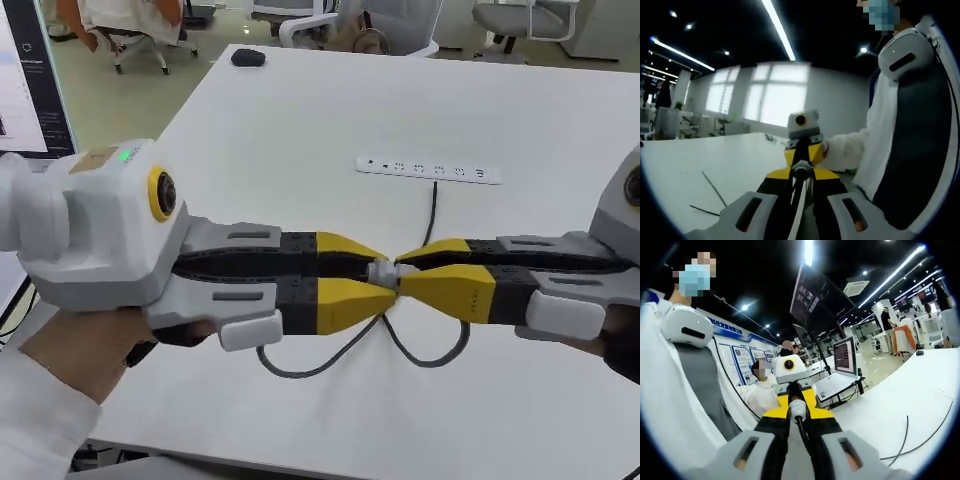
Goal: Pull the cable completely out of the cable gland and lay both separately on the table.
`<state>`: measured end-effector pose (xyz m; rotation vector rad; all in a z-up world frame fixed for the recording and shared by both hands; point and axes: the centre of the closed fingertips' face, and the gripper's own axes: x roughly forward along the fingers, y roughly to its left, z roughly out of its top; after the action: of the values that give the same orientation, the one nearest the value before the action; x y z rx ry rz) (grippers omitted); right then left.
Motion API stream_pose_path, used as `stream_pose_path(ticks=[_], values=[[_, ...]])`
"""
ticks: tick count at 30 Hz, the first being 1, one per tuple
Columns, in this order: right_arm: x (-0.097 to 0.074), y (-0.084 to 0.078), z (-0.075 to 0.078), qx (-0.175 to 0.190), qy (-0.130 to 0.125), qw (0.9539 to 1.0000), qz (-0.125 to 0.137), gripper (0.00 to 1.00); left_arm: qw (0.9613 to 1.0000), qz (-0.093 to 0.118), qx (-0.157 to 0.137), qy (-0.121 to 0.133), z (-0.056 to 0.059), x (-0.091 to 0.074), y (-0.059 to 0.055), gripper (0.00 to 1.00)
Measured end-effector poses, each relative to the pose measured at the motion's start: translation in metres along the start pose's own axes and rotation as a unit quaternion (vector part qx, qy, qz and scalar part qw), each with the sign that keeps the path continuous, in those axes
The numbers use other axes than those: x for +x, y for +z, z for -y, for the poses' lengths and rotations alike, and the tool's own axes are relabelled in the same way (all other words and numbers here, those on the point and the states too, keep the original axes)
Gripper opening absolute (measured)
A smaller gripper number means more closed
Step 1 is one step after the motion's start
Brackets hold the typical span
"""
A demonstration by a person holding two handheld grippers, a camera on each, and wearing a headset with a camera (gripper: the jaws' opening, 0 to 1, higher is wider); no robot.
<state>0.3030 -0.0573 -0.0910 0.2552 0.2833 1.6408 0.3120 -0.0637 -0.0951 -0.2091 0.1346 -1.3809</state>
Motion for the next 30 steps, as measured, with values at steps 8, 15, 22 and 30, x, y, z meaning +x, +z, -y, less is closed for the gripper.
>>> stream_pose_path(ticks=[8,15,22,30], values=[[-0.006,0.027,-0.001,-0.021,0.021,0.999,0.034,0.0,0.999,0.008,-0.035,-0.026,0.017,0.011,-0.003,0.15],[-0.008,0.007,-0.002,0.075,0.031,0.9966,-0.012,0.19,0.9976,0.053,0.042,0.007,0.004,0.0,0.021,0.15],[-0.002,0.006,0.0,0.084,0.041,0.9956,-0.006,0.12,0.9967,0.038,0.072,0.0,0.009,0.004,0.015,0.15],[-0.001,0.005,0.001,0.009,0.021,0.9995,-0.023,0.1,0.9992,0.038,-0.016,0.002,0.001,0.004,0.01,0.15]])
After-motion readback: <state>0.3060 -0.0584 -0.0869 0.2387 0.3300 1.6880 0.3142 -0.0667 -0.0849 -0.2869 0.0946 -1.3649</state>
